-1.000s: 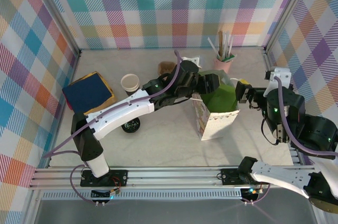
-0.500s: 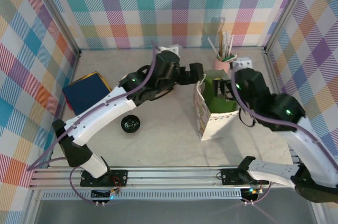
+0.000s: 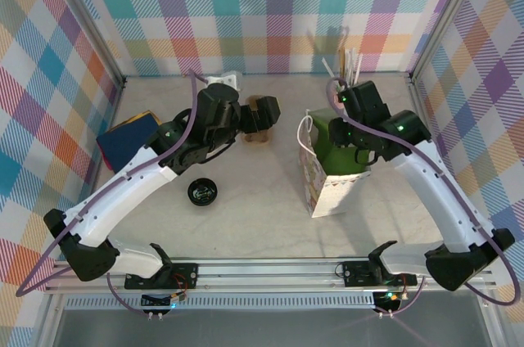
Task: Pack the takeout coffee
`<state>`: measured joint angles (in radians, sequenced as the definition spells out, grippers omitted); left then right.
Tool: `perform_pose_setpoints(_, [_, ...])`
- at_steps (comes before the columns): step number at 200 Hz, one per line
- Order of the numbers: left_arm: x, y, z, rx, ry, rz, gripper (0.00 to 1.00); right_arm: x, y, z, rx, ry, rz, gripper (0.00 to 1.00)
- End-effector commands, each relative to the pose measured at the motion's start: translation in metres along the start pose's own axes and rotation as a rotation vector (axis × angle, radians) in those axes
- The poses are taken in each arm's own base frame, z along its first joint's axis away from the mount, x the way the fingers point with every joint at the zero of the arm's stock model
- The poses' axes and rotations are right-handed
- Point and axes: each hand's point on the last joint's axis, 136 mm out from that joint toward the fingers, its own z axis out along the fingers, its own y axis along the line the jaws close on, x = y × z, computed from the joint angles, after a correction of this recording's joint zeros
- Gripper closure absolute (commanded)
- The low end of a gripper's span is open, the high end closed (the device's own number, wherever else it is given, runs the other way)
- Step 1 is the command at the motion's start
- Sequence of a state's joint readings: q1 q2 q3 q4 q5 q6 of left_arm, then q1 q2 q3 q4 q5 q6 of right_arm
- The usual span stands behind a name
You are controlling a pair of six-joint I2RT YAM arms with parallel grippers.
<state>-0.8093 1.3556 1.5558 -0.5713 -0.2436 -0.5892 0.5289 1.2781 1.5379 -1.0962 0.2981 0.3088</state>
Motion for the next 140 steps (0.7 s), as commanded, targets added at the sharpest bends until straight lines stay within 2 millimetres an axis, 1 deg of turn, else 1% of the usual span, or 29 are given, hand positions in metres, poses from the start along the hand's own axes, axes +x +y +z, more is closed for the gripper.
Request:
perform_pose_setpoints(1, [-0.004,0.001,-0.001,0.015,-0.011,0.008,0.00,0.019,0.004,0.020,-0.025,0.091,0.031,0.71])
perform_pose_setpoints(19, [-0.003,0.002,0.001,0.015,-0.006,0.008,0.00,0.031,0.011,0.036,-0.049,0.144,0.044,0.74])
perform_pose_setpoints(27, [-0.002,0.003,0.001,0.011,-0.004,0.008,0.00,0.035,0.015,0.042,-0.069,0.164,0.049,0.77])
perform_pose_setpoints(38, [-0.001,0.004,0.002,0.009,-0.002,0.008,0.00,0.039,0.022,0.050,-0.097,0.191,0.054,0.77])
perform_pose_setpoints(51, [0.000,0.004,0.002,0.010,0.003,0.007,0.00,0.041,0.026,0.055,-0.110,0.209,0.058,0.78])
perform_pose_setpoints(61, [0.000,0.004,0.001,0.011,0.002,0.007,0.00,0.038,0.027,0.054,-0.116,0.206,0.057,0.78])
perform_pose_setpoints(69, [0.000,0.006,0.001,0.004,0.002,0.006,0.00,0.035,0.028,0.052,-0.120,0.196,0.056,0.76])
perform_pose_setpoints(85, [-0.002,0.007,-0.001,-0.001,-0.004,0.008,0.00,0.027,0.027,0.043,-0.119,0.171,0.056,0.72])
perform_pose_setpoints(100, [-0.005,0.008,-0.004,-0.006,-0.014,0.013,0.00,0.017,0.027,0.029,-0.131,0.131,0.056,0.66])
perform_pose_setpoints(110, [-0.007,0.009,-0.006,-0.013,-0.020,0.018,0.00,0.008,0.026,0.016,-0.132,0.098,0.052,0.58])
perform_pose_setpoints(116, [-0.009,0.011,-0.007,-0.023,-0.023,0.021,0.00,0.003,0.024,0.008,-0.127,0.076,0.053,0.52])
perform_pose_setpoints(133, [-0.015,0.020,-0.010,-0.056,-0.033,0.031,0.00,-0.012,0.019,-0.014,-0.128,0.007,0.047,0.47])
perform_pose_setpoints(140, [-0.017,0.024,-0.012,-0.072,-0.036,0.035,0.00,-0.017,0.017,-0.022,-0.121,-0.023,0.049,0.42])
